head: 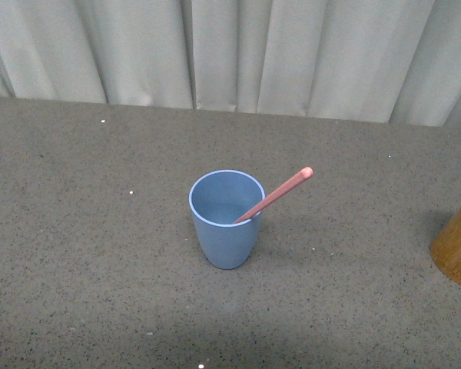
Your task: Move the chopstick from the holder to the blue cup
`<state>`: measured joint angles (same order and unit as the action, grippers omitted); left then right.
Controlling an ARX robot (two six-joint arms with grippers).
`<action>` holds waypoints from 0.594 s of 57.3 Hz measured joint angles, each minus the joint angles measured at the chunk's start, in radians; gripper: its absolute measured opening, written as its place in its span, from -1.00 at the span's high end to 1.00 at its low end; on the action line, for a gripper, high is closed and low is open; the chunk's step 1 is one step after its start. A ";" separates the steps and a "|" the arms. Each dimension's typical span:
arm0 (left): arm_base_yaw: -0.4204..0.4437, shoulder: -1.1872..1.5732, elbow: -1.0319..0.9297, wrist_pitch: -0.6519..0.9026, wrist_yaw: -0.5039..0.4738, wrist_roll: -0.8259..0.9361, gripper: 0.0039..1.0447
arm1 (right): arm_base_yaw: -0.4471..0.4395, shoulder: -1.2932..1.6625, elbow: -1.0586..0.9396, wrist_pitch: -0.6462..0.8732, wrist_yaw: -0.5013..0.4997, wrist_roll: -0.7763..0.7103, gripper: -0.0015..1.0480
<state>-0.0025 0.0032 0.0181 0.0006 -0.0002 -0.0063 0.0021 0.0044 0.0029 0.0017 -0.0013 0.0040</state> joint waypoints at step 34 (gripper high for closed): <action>0.000 0.000 0.000 0.000 0.000 0.000 -0.88 | 0.000 0.000 0.000 0.000 0.000 -0.001 -0.81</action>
<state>-0.0025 0.0032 0.0181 0.0006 -0.0002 -0.0063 0.0021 0.0044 0.0029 0.0017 -0.0013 0.0029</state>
